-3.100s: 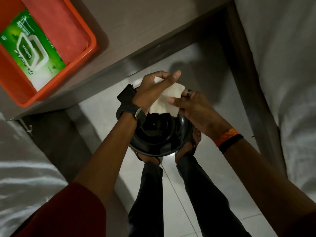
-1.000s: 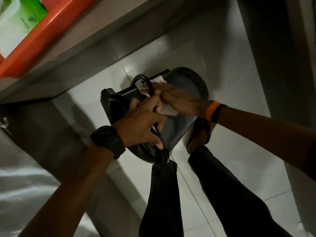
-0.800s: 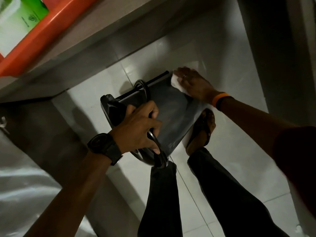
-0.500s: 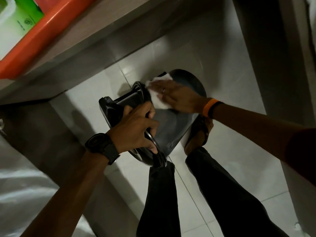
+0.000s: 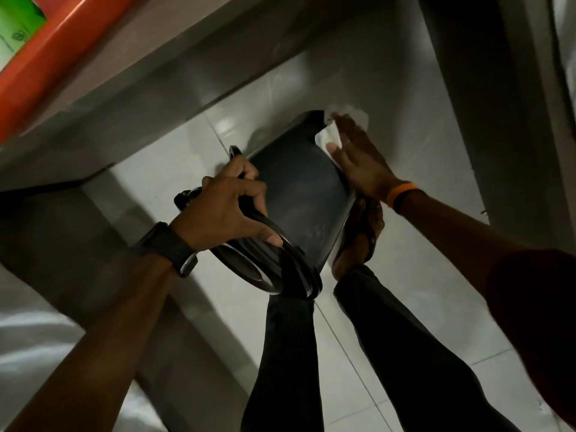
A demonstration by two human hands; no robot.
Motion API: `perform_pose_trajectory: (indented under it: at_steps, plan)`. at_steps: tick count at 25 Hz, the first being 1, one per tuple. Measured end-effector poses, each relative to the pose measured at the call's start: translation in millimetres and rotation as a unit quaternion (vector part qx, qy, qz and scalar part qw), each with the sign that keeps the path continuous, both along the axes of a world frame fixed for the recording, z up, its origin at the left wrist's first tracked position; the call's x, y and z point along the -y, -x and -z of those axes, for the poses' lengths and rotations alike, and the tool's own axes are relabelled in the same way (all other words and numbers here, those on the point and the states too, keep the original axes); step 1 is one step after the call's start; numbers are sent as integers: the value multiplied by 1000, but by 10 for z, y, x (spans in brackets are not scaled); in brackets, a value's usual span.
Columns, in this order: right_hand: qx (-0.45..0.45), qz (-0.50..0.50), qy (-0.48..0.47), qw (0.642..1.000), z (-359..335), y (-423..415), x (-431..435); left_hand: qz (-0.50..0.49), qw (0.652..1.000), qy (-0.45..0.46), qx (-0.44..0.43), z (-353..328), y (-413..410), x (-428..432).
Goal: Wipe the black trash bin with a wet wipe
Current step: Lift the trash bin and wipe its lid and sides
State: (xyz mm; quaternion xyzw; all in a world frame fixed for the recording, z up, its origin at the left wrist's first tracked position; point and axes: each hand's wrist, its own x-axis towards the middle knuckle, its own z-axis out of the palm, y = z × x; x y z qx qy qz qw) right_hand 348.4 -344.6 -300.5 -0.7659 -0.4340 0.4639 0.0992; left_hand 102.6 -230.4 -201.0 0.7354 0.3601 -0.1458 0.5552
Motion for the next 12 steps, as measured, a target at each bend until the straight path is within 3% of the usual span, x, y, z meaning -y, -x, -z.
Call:
perform_pose_trajectory:
  at_steps: [2, 5, 7, 9, 11, 12]
  plan:
    - [-7, 1, 7, 1000, 1, 60, -47, -15, 1000, 12, 12, 42, -34, -57]
    - [-89, -203, -189, 957, -276, 579, 257, -44, 998, 34, 22, 74, -95, -143]
    - [-69, -251, -225, 939, -187, 480, 348, -55, 997, 39, 24, 91, -121, -184]
    - [-25, -107, -106, 988, -21, 157, 186, -62, 997, 38, 20, 102, -143, -236]
    - [-35, 33, 27, 998, 88, -124, 115, -78, 996, 32, 12, 118, -153, -325]
    - [-53, 37, 22, 998, 40, -95, 145, -81, 996, 32, 15, 130, -172, -371]
